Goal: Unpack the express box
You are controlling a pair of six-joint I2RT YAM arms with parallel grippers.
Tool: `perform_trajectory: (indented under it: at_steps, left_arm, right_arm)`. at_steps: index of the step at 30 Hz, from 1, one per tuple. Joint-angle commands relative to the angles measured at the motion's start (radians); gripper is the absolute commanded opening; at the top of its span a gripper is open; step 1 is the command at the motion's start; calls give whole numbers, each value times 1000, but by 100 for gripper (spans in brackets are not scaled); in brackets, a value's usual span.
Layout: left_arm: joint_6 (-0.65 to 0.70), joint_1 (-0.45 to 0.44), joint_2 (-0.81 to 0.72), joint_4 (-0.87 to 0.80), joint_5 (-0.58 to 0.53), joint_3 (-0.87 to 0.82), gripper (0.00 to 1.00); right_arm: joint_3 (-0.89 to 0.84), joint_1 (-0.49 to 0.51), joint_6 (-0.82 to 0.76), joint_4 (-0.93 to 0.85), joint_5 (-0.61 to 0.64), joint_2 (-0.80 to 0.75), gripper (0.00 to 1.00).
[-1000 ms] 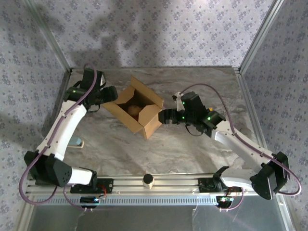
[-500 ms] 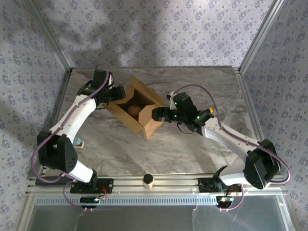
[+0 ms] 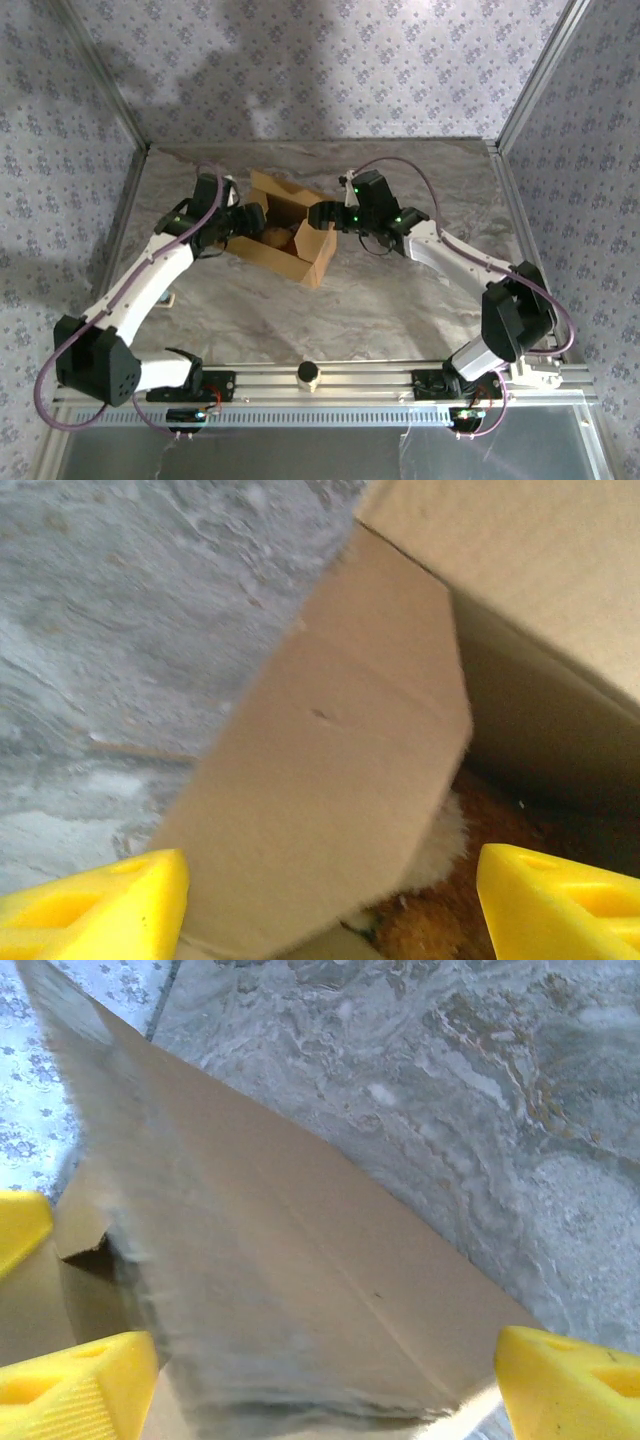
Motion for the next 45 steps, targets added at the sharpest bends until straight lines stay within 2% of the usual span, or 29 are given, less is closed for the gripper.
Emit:
perform_trajectory:
  at_steps: [1, 9, 14, 23, 28, 33, 40, 45]
  left_arm:
    - [-56, -36, -42, -35, 4, -14, 76]
    - [5, -45, -34, -199, -83, 52, 77]
    - [97, -49, 55, -264, -141, 157, 77]
    - [210, -75, 143, -254, -199, 226, 78]
    - [232, -103, 193, -259, -230, 243, 77]
    - [257, -148, 243, -264, -341, 255, 77]
    - [240, -159, 281, -308, -506, 264, 76]
    - [236, -158, 272, -316, -542, 270, 77]
  right_arm:
    - [78, -5, -63, -54, -31, 22, 88]
    - [94, 34, -120, -161, 96, 12, 88]
    - [78, 63, -106, -183, 135, -6, 88]
    - [104, 115, -87, -213, 178, -13, 88]
    - [118, 147, -63, -238, 242, -3, 89]
    - [117, 162, -52, -248, 252, 19, 89]
    - [120, 171, -46, -267, 275, 35, 89]
    - [121, 176, -46, -285, 290, 48, 89]
